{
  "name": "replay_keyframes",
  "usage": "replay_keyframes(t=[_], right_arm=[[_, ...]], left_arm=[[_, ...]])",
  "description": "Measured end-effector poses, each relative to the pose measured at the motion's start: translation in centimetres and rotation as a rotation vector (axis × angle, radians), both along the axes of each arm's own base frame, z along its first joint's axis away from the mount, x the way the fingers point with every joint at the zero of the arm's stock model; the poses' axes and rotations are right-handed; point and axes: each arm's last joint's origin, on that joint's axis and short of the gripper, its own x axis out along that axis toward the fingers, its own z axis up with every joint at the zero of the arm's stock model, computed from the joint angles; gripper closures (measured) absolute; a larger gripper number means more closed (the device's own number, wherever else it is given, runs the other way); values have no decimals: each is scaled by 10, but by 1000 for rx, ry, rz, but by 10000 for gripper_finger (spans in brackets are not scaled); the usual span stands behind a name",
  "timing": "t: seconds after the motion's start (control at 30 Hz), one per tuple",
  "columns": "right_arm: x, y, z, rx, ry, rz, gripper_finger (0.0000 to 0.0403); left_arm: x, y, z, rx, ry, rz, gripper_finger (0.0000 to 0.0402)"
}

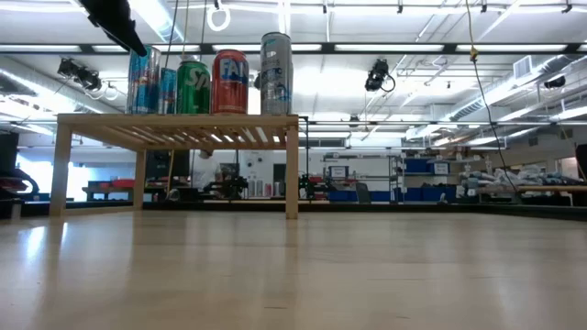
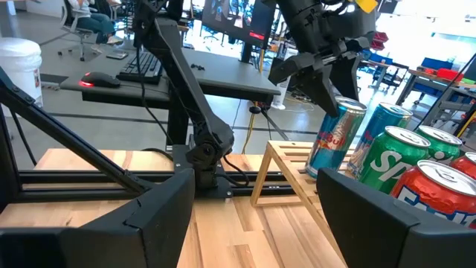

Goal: Place canned beverage on shelf
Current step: Put the blue soda can on the shelf

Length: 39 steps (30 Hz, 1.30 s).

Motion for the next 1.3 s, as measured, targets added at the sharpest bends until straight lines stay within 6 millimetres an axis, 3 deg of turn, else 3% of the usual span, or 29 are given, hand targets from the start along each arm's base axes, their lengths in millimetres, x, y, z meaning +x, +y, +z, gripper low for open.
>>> replay_keyframes(t=[0.97,1.3], right_arm=[[0,1,-1,20,7,-1,112],[0,0,-1,21,6,-1,112]], left_arm=[[2,6,0,27,0,-33,149],[1,7,-4,19,52,2,90]])
